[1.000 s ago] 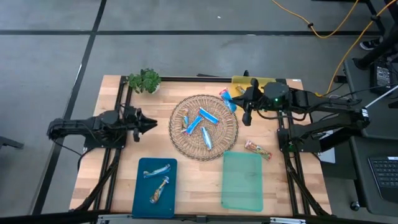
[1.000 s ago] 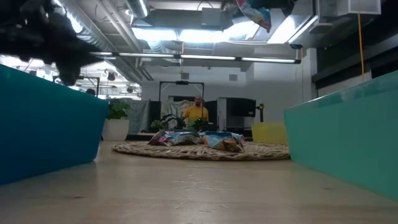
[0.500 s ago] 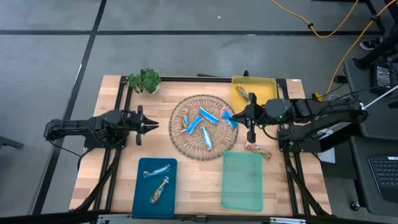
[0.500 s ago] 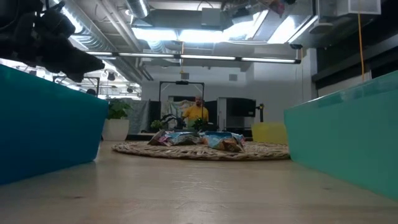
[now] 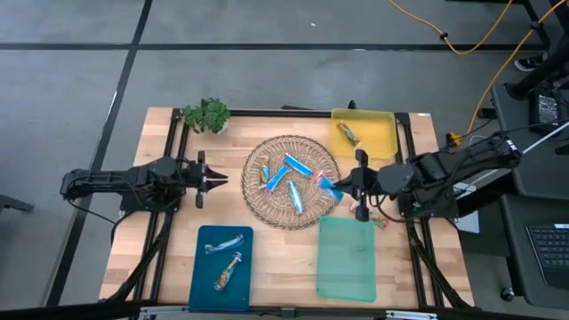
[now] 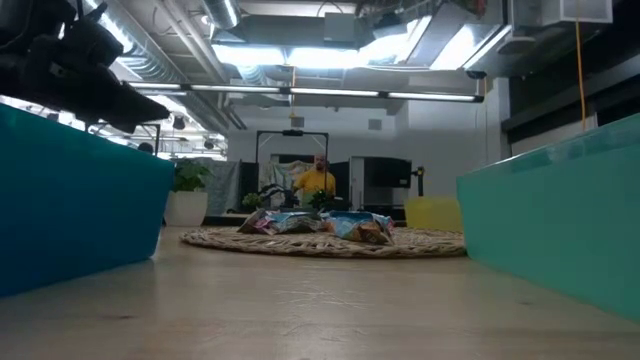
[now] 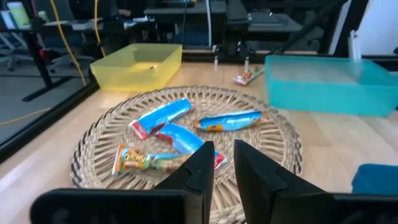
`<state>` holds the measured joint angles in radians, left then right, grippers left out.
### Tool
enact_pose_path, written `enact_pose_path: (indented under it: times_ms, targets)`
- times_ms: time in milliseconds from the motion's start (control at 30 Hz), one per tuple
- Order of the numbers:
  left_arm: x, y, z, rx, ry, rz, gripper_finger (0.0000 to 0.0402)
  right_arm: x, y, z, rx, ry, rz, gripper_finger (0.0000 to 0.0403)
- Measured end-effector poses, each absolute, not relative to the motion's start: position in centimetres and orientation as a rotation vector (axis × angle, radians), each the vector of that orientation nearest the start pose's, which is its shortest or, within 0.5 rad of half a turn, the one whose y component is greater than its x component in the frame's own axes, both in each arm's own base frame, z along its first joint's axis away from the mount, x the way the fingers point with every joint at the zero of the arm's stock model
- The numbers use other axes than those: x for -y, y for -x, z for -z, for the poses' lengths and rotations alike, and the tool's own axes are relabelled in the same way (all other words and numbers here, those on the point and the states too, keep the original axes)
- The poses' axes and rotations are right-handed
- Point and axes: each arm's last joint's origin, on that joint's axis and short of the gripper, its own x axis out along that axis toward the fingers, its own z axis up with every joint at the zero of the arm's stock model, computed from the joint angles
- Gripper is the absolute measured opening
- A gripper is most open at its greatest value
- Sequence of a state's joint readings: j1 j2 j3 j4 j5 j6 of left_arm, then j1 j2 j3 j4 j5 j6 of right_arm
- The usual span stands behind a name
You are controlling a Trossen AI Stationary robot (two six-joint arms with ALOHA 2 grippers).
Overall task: Pick and place Granola Bars by type
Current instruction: Put the red granola bar into the green bin
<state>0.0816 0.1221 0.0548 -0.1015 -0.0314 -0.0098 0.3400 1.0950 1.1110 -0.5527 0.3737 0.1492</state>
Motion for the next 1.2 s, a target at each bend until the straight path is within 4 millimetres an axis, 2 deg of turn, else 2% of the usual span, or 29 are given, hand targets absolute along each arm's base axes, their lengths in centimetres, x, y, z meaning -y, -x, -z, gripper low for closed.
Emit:
enact_pose_path:
  times_ms: [200,367,633,1000,1200]
  targets:
    - [-0.9,-9.8,-16.7,-0.115,0.006,-0.111,0.0042,-7.5,-22.4,-34.6,-0.522,0.048,0.049,0.0012]
    - [-0.8,-9.6,-17.0,0.006,0.002,-0.095,0.0031,-7.9,-23.0,-34.2,-0.528,0.045,0.047,0.0012]
    - [-0.8,-9.8,-16.6,0.001,0.004,-0.087,0.0022,-8.5,-22.9,-33.8,-0.557,-0.006,0.044,0.0012]
    - [-0.8,-10.0,-16.4,-0.023,0.006,-0.087,0.0025,-10.9,-21.3,-31.3,-0.785,-0.211,0.105,0.0012]
    - [-0.8,-10.0,-16.4,-0.023,0.005,-0.087,0.0022,-12.5,-21.2,-28.6,-0.991,-0.305,0.188,0.0012]
